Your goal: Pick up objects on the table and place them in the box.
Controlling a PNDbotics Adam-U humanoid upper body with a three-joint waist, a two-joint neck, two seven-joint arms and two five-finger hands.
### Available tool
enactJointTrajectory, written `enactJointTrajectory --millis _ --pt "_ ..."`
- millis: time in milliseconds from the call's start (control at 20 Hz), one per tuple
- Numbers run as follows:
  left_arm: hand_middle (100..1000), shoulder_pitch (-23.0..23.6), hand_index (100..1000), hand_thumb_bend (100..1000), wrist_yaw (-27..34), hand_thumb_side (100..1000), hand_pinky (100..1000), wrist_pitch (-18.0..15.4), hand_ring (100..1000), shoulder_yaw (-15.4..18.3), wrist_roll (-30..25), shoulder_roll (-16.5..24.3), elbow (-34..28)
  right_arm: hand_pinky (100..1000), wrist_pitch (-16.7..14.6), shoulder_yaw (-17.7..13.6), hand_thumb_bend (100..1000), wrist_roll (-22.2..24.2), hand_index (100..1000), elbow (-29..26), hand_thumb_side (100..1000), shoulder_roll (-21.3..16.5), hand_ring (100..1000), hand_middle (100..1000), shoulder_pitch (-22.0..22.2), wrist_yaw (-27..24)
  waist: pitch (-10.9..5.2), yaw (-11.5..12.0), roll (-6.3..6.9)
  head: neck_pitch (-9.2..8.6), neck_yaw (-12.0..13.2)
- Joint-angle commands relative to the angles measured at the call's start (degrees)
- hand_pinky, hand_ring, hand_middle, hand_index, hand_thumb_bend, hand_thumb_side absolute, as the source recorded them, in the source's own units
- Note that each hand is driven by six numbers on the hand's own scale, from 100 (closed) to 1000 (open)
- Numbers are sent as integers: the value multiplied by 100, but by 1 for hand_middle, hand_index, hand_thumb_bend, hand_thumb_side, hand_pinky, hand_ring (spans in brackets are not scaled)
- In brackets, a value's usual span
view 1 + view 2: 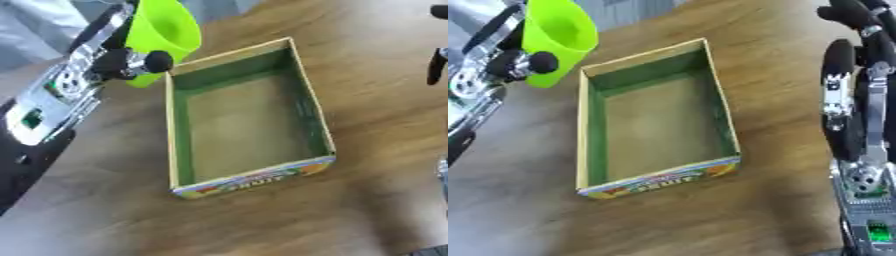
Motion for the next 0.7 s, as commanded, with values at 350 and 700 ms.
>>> enactJointTrajectory --millis 350,700 --pt "456 -441 557 945 -448 602 100 -353 219 -16 291 -638 537 170 -35 22 139 29 880 -82 1000 97 763 862 -158 -52 13 -70 -114 -1 222" --pt "466 -863 565 921 -503 606 115 -773 232 16 435 -1360 1060 167 -48 57 144 69 880 -99 1000 183 763 861 -207 -98 114 -141 -189 -1 787"
